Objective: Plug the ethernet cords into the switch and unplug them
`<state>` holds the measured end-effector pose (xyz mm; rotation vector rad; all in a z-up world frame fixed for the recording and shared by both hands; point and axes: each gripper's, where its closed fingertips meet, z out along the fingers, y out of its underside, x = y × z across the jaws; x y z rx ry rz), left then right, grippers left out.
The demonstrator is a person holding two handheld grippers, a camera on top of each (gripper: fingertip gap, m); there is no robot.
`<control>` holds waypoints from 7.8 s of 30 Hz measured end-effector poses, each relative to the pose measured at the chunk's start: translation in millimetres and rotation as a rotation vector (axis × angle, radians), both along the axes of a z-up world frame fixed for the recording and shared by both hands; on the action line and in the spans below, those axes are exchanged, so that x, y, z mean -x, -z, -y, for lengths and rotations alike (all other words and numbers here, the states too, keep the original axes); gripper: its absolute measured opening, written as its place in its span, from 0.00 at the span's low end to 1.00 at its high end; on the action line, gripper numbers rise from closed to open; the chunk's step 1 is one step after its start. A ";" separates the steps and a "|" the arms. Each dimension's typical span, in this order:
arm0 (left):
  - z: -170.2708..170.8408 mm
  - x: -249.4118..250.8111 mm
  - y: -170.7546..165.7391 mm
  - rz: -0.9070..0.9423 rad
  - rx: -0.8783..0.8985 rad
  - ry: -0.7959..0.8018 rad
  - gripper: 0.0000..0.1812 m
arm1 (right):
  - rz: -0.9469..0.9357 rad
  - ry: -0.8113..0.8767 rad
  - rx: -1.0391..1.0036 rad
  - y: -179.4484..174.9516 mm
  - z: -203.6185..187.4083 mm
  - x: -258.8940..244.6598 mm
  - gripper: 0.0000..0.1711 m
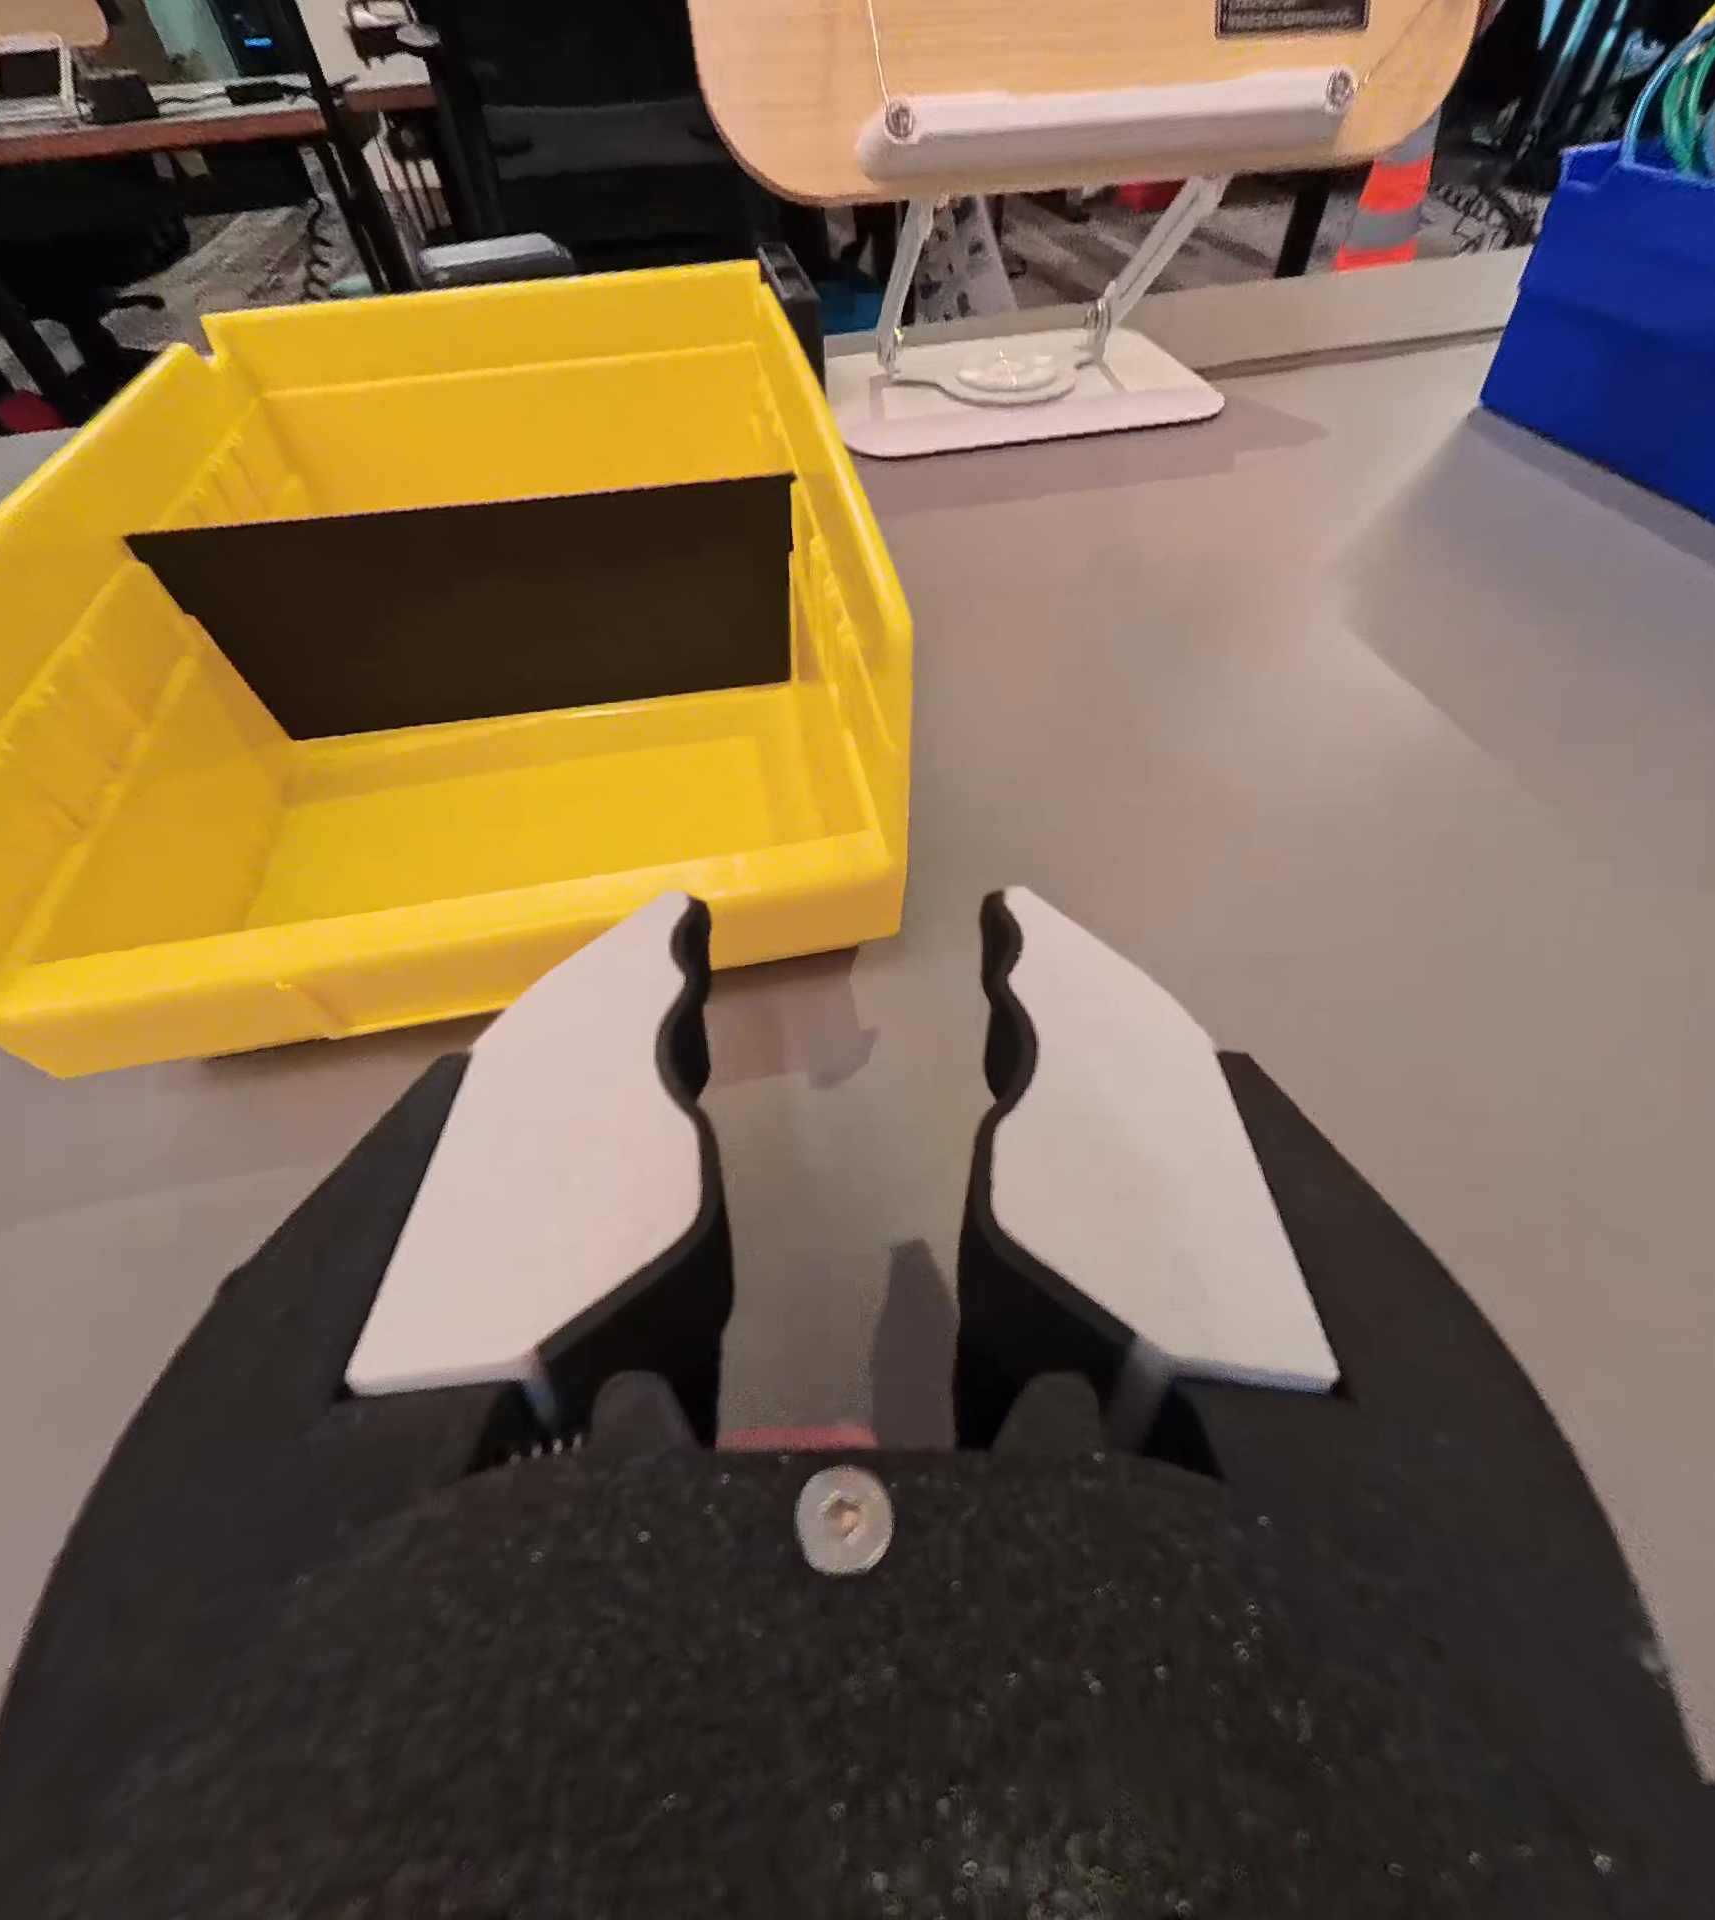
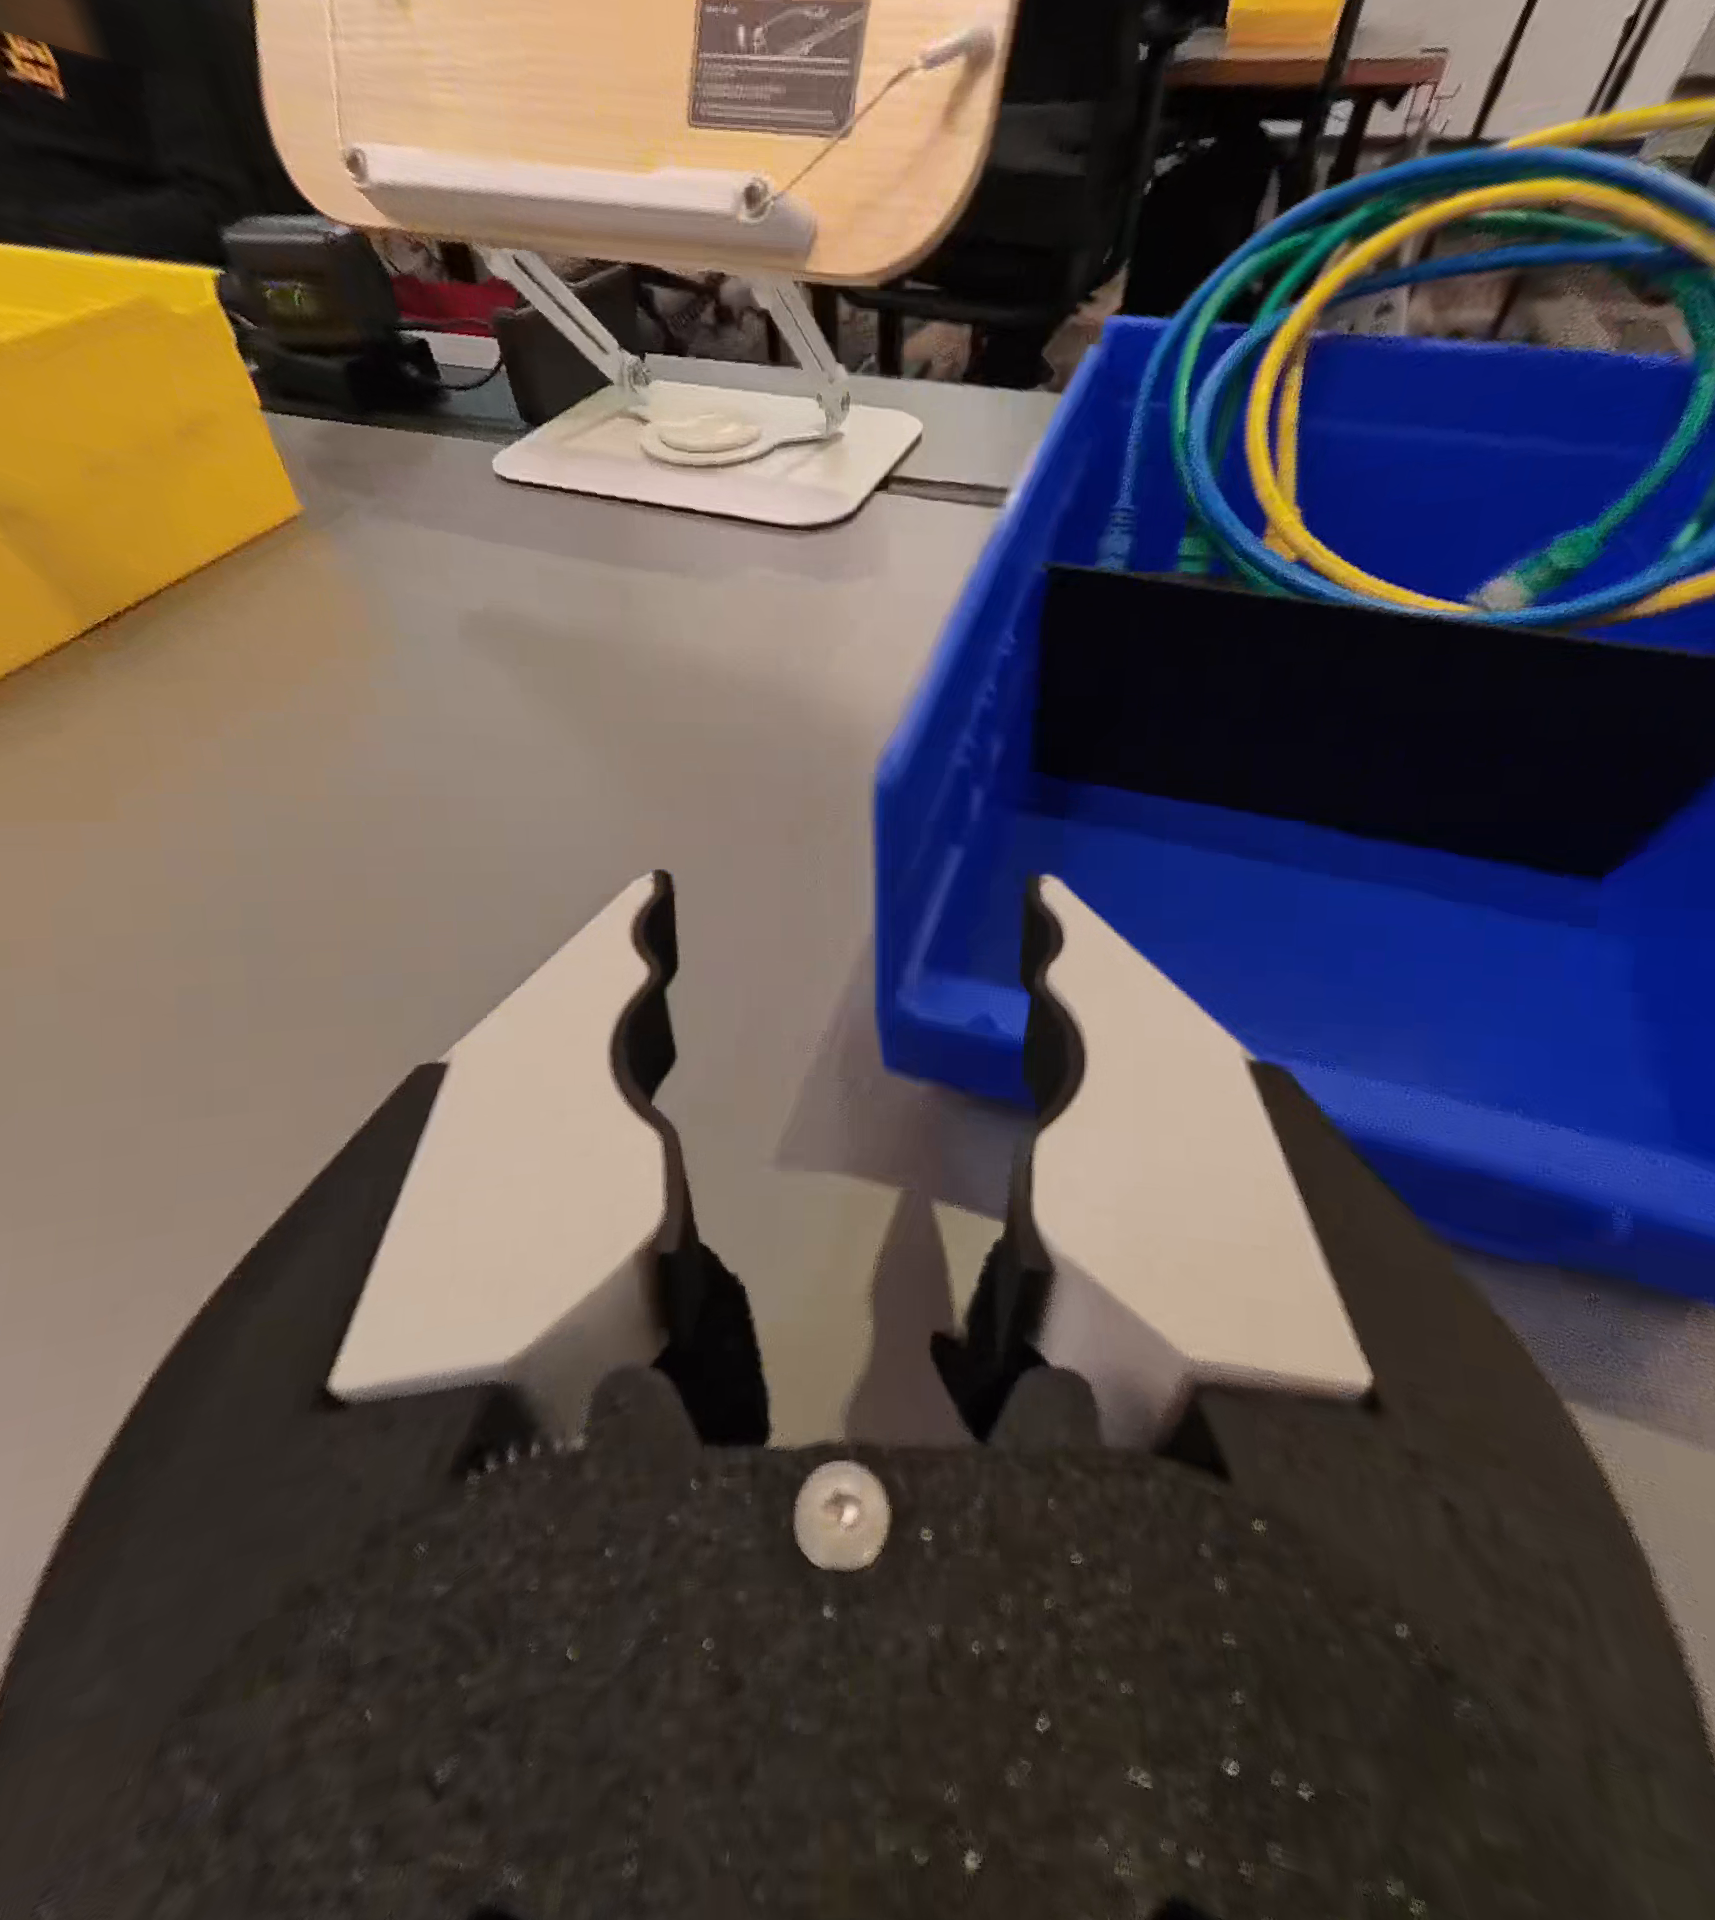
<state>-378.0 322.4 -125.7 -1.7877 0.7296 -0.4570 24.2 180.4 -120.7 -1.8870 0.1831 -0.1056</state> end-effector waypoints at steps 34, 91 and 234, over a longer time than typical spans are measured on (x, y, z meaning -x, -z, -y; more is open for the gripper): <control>89.4 -359.7 0.7 -0.012 0.111 0.253 0.06 | -0.066 0.478 -0.013 11.5 72.0 -103.7 0.02; -45.8 174.3 20.5 0.070 0.275 -0.274 0.02 | -0.052 -0.500 0.022 21.9 -56.3 387.0 0.30; -66.4 19.7 -11.0 0.168 0.097 -0.063 0.13 | -0.294 0.140 -0.146 7.9 51.4 -51.4 0.15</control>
